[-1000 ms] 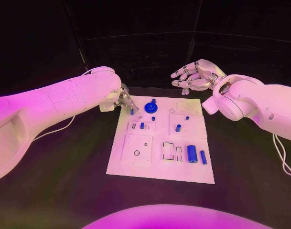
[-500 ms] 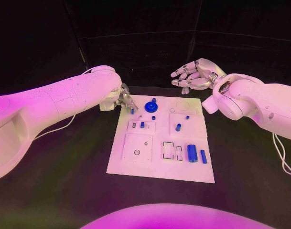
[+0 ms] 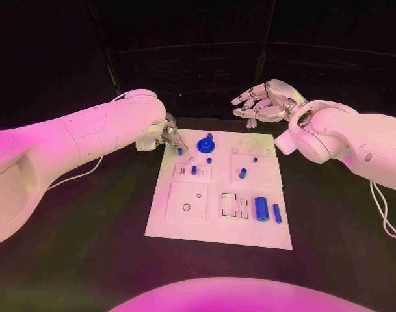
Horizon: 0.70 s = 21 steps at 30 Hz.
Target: Assemble the parts on the task board
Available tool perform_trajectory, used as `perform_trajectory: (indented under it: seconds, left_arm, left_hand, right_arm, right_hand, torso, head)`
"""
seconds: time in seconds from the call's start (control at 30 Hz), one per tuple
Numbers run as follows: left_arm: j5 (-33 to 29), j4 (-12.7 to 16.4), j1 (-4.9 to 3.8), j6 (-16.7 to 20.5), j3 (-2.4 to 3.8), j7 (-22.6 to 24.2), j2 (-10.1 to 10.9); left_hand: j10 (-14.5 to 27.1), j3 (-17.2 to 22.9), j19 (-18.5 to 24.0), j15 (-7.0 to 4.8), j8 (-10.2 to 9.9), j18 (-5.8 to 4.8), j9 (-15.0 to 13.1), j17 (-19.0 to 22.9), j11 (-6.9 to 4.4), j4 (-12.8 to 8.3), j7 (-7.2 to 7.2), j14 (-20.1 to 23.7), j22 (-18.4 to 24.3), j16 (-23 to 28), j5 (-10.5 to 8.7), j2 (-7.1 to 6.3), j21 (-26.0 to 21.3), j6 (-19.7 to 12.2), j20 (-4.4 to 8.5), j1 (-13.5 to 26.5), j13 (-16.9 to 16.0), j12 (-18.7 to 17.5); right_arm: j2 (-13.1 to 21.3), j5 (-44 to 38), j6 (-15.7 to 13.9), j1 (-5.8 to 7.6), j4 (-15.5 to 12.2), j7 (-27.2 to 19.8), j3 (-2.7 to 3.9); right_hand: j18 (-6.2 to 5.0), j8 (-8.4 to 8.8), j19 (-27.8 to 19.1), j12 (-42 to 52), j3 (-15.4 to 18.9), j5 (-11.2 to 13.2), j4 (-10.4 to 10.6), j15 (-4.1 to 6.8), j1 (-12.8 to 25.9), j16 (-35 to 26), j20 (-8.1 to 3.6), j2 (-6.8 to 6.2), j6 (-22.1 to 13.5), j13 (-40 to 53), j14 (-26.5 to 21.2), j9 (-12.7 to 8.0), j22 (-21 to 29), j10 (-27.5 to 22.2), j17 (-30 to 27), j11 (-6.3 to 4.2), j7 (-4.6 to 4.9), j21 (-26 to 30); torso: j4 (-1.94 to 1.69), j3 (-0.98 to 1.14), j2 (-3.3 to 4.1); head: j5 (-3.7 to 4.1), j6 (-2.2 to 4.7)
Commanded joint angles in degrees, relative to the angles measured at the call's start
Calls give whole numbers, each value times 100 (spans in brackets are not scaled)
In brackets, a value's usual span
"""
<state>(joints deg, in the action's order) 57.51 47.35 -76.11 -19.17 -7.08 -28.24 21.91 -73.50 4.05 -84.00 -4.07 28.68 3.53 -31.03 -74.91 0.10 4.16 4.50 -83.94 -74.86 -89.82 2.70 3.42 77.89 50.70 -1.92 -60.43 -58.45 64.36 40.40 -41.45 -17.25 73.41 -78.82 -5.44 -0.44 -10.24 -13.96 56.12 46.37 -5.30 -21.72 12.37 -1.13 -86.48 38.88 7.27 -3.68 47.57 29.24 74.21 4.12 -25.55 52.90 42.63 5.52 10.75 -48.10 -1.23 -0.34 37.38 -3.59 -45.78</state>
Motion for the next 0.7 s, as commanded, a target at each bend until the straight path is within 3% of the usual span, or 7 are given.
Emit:
perform_trajectory:
  seconds: [0.03,0.2,0.33,0.57,0.7]
  left_arm:
    - [29,8,-8,-96,5,58,-1]
    - [29,4,-8,-80,5,53,1]
    - [27,5,-8,-92,5,60,2]
    - [23,36,-3,-81,6,168,13]
    - [-14,52,1,-29,6,223,30]
  left_hand:
    - [-15,4,-27,42,-36,2,11,-1509,-2,-42,-5,-606,-9,-18,4,7,34,43,-51,-44,-9,27]
    - [-19,0,-27,42,-36,2,13,-1509,-2,-44,-5,-606,-8,-18,4,5,34,46,-51,-47,-15,33]
    - [-25,77,-28,31,-50,3,48,-1509,-12,-134,-20,-606,-15,-18,4,126,36,70,-43,-217,-13,38]
    - [-82,604,-43,-36,-59,-5,100,-1509,-116,-675,-125,-606,-62,-18,5,483,67,144,6,-1026,-90,95]
    - [-107,851,-52,-38,-75,-13,126,-1509,-103,-879,-109,-606,-83,-18,3,545,81,145,24,-1197,-98,91]
  right_arm:
    - [-6,-11,33,10,-1,-48,4]
    - [-8,-11,33,10,1,-49,4]
    - [-9,-11,34,10,2,-49,4]
    - [-19,-11,45,10,10,-51,4]
    - [-23,-11,49,10,18,-52,4]
  right_hand:
    - [-20,-37,-36,19,-44,-20,1,1,-12,-11,2,-20,-34,-6,-45,1,8,-20,-5,2,-13,35]
    - [-20,-41,-36,23,-49,-19,-2,1,-17,-10,2,-22,-37,-9,-46,1,7,-22,-8,2,-13,35]
    - [-20,-41,-36,23,-49,-19,-2,1,-18,-10,2,-22,-37,-9,-46,1,7,-22,-8,2,-13,35]
    - [-20,-42,-37,24,-50,-19,-2,1,-18,-9,2,-22,-37,-10,-47,1,7,-22,-9,2,-13,35]
    - [-20,-42,-37,24,-50,-19,-2,1,-18,-9,2,-22,-37,-10,-47,1,7,-22,-9,2,-13,35]
  torso:
    - [1,0,-2]
    - [4,2,-2]
    - [6,2,-2]
    - [6,-2,-1]
    - [2,0,0]
  head:
    - [-9,-1]
    - [-14,-10]
    - [-13,-16]
    - [-15,-23]
    - [-14,-33]
